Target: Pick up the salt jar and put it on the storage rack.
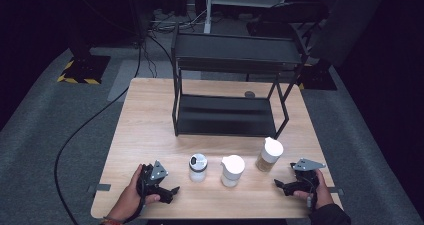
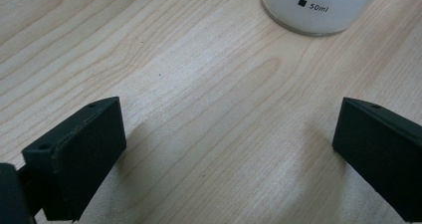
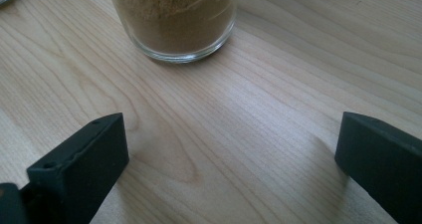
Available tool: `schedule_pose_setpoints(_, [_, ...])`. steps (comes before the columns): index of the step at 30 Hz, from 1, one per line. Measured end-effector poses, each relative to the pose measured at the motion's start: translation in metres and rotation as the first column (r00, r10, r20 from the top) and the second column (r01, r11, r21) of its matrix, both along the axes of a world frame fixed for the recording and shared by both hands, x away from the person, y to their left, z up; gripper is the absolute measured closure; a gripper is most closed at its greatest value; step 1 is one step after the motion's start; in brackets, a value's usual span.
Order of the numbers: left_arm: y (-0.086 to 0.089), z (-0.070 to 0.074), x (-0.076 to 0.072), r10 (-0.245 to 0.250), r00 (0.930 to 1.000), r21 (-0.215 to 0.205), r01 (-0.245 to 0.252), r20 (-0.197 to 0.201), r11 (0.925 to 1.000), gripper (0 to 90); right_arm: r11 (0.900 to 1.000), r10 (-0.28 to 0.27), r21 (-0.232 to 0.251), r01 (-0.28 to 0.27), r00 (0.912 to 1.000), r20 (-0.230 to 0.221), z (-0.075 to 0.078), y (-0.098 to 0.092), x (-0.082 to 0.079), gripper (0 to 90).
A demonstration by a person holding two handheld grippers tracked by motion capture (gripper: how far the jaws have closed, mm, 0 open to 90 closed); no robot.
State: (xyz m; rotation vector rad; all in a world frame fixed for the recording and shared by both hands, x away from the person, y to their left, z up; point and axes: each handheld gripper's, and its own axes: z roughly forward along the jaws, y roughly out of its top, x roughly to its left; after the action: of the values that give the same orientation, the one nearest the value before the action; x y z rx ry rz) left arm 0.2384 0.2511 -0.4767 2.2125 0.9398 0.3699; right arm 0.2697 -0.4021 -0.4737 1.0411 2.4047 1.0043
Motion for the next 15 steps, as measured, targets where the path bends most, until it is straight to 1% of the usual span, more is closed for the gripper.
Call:
schedule_pose_setpoints(12, [-0.0002,-0.0001,-0.0005,0.003,1.0,0.0,-0.003,0.001,1.0,0.3,1.0,-0.002,0.001,0.002,1.0,0.0,-0.0001,0.0,0.0,0.0])
schedule_pose_setpoints(15, [-0.0014,0.0003,-0.0018,0.013,0.9999,0.0,-0.013,-0.003,0.9999,0.4,1.0,-0.003,0.001,0.003,1.0,-0.001,0.0,0.0001,-0.0002,0.0])
